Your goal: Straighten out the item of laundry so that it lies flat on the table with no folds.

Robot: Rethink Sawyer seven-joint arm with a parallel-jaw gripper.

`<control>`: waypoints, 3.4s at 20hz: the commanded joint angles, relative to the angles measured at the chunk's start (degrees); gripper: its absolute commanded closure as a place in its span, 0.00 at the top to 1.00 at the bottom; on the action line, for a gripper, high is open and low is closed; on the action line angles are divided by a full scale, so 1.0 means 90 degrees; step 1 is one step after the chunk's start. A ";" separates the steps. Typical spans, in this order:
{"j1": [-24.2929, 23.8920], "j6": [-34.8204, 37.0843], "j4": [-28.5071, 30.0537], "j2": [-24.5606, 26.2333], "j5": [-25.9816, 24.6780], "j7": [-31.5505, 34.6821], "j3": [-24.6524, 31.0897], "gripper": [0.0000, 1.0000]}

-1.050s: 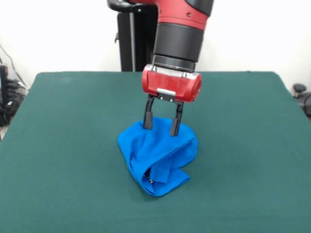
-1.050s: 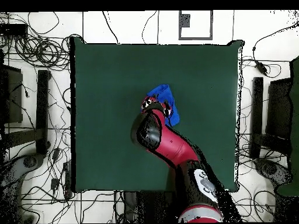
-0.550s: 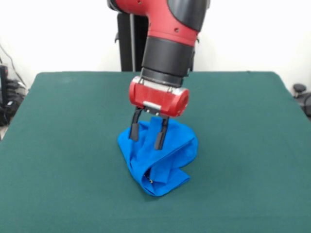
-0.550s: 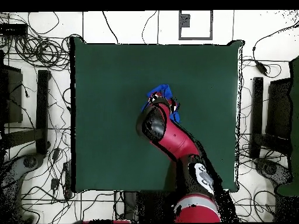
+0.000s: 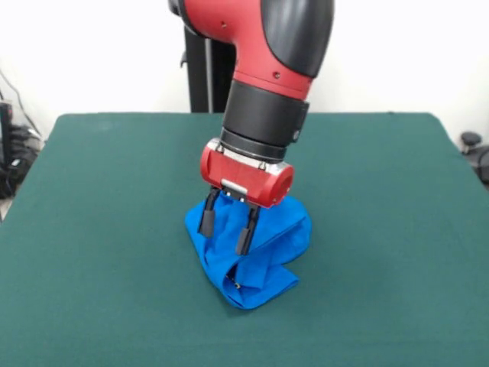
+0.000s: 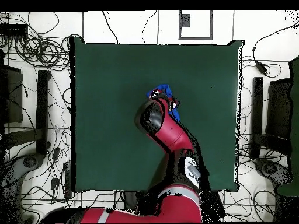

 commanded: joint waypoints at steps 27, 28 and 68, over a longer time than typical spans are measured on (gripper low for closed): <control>0.0882 0.0981 -0.1190 0.0973 0.1270 0.1608 -0.0349 1.00; 0.0944 0.0987 -0.1240 0.1030 0.1335 0.1639 -0.0426 1.00; 0.1556 0.2947 -0.2117 0.2059 0.1285 0.2471 -0.2137 1.00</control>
